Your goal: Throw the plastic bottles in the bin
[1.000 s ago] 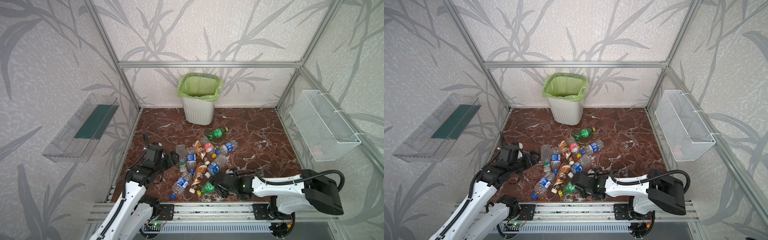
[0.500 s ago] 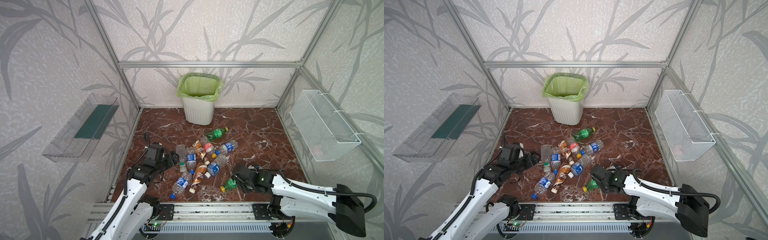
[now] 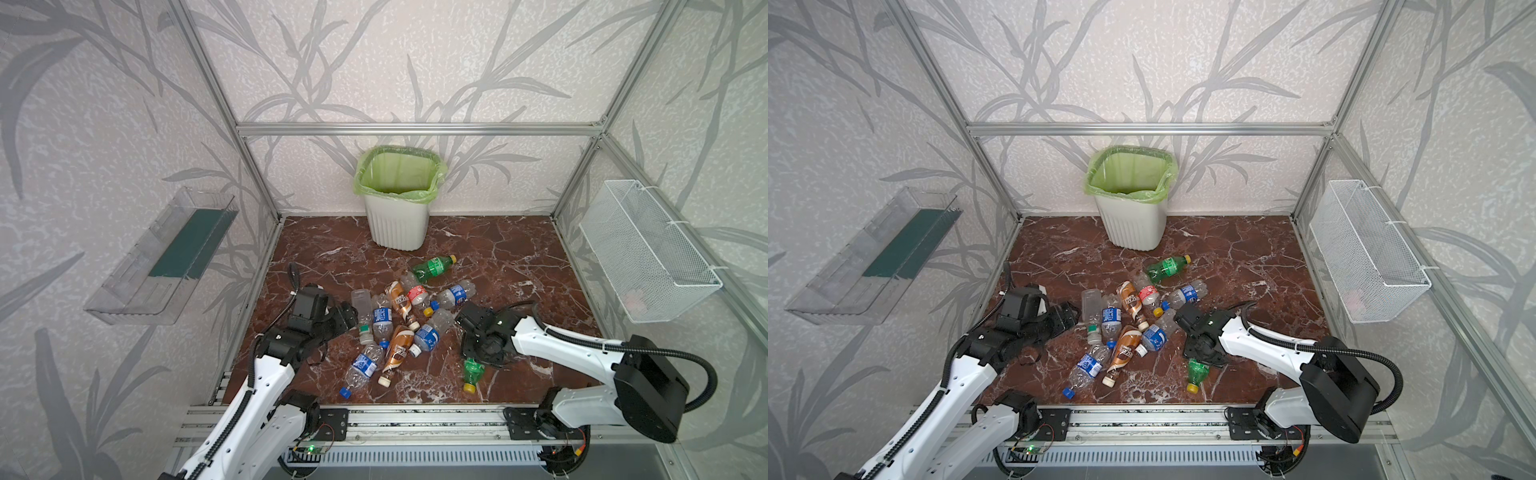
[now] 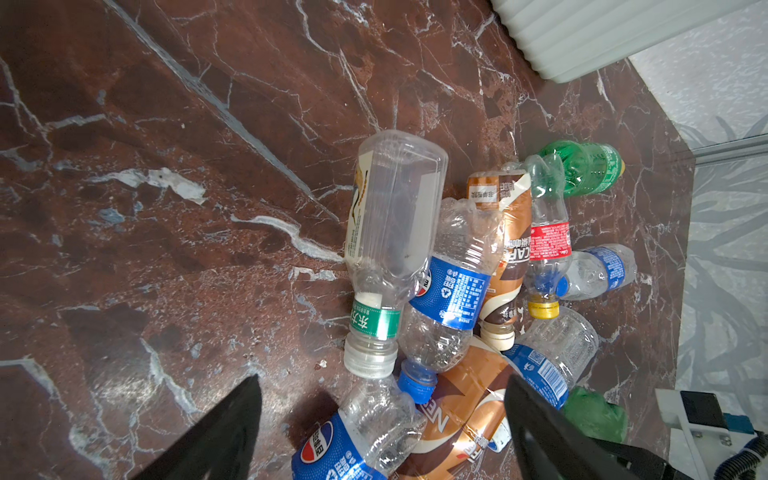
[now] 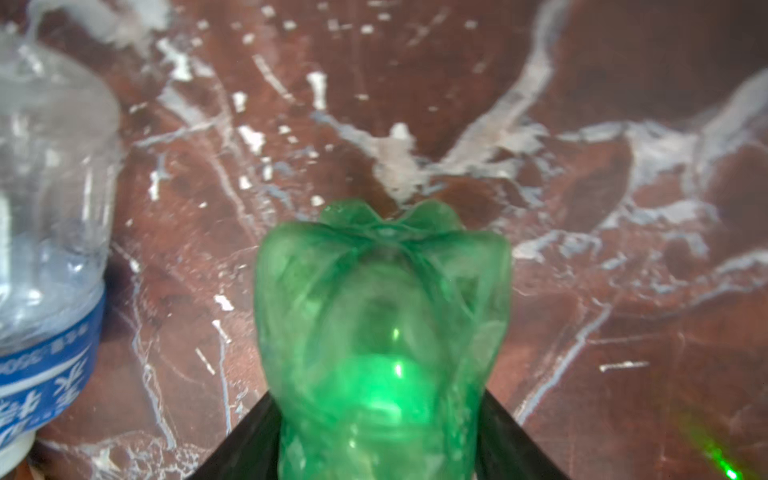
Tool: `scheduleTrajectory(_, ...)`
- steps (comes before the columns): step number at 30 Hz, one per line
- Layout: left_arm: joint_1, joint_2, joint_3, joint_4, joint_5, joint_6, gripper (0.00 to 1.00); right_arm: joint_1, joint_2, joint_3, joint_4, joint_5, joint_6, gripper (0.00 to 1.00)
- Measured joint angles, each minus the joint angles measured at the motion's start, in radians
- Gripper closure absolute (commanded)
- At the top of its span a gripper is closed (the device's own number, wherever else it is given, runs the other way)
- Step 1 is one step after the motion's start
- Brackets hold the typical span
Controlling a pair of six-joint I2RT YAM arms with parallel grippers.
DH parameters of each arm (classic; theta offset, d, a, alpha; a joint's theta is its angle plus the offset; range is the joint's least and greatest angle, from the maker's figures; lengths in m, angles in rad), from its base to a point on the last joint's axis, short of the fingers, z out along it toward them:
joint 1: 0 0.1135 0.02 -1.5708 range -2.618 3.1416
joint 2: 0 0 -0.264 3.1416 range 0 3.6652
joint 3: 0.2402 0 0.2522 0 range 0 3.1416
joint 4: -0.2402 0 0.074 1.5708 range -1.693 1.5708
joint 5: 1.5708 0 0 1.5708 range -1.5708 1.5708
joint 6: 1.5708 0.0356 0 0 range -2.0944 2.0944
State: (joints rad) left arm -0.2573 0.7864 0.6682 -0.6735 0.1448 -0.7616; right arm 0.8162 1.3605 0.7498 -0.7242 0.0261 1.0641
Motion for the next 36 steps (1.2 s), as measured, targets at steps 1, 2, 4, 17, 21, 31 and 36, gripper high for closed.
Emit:
scheduleTrajectory(1,0.0,0.0,0.001,0.0,-0.002,0.0,0.09,0.0,0.0,0.003,0.001,-0.004,-0.018,0.34)
scheduleTrajectory(2,0.0,0.0,0.001,-0.002,-0.005,0.0,0.09,0.0,0.0,0.005,0.001,-0.009,-0.05,0.34)
scheduleTrajectory(4,0.0,0.0,0.001,-0.005,-0.008,0.0,0.09,0.0,0.0,0.009,0.002,-0.013,-0.089,0.32)
scheduleTrajectory(17,0.0,0.0,0.001,-0.006,-0.013,-0.002,0.1,-0.005,0.0,0.011,0.002,-0.016,-0.204,0.32)
scheduleTrajectory(21,0.0,0.0,0.001,-0.006,-0.013,-0.002,0.09,-0.006,0.0,0.011,0.002,-0.009,-0.214,0.36)
scheduleTrajectory(31,0.0,0.0,0.001,-0.007,-0.014,-0.003,0.1,-0.006,-0.01,0.01,0.0,0.023,-0.246,0.42)
scheduleTrajectory(36,0.0,0.0,0.001,-0.007,-0.014,-0.006,0.1,-0.006,-0.052,0.007,0.002,0.034,-0.267,0.43)
